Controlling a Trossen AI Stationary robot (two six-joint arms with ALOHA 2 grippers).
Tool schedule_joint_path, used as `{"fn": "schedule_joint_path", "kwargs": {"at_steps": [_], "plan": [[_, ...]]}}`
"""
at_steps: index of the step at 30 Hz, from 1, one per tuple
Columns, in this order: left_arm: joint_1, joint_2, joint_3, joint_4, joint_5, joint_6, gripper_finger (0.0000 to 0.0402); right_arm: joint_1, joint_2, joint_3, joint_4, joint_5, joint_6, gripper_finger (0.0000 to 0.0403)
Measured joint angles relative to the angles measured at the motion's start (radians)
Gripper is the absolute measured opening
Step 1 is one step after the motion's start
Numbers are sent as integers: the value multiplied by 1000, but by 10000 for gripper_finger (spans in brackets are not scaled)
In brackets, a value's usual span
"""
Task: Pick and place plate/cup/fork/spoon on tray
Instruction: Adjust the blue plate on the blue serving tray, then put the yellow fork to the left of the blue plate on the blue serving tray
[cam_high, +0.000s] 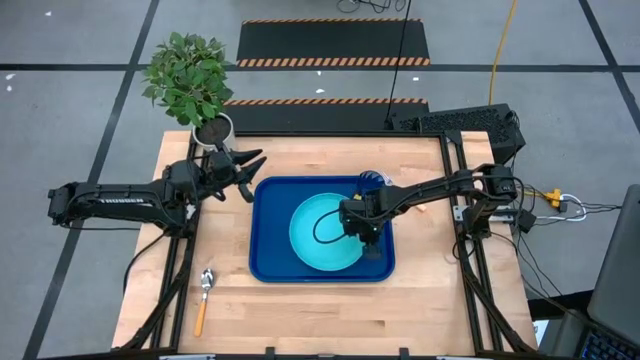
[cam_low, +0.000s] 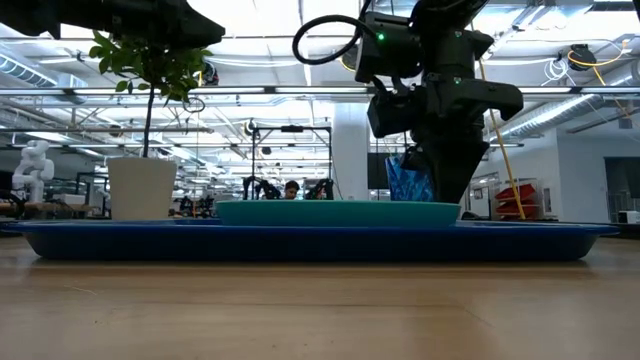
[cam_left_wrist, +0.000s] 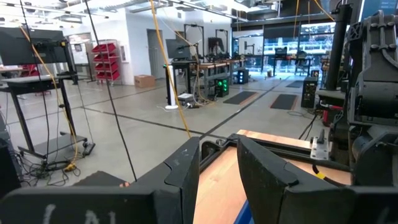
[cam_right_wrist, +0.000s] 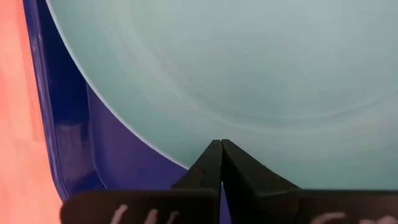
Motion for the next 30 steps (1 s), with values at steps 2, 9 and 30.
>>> {"fn": "schedule_joint_path", "kwargs": {"at_steps": [2, 9, 30], "plan": [[0, 0, 0, 0, 0, 0, 113, 0, -4, 0, 4, 2, -9, 0], [0, 0, 0, -3, 0, 2, 113, 1, -65, 0, 52, 60, -36, 0], [0, 0, 0, 2, 0, -8, 113, -184, -386, -229, -226, 260, 451, 1]]}}
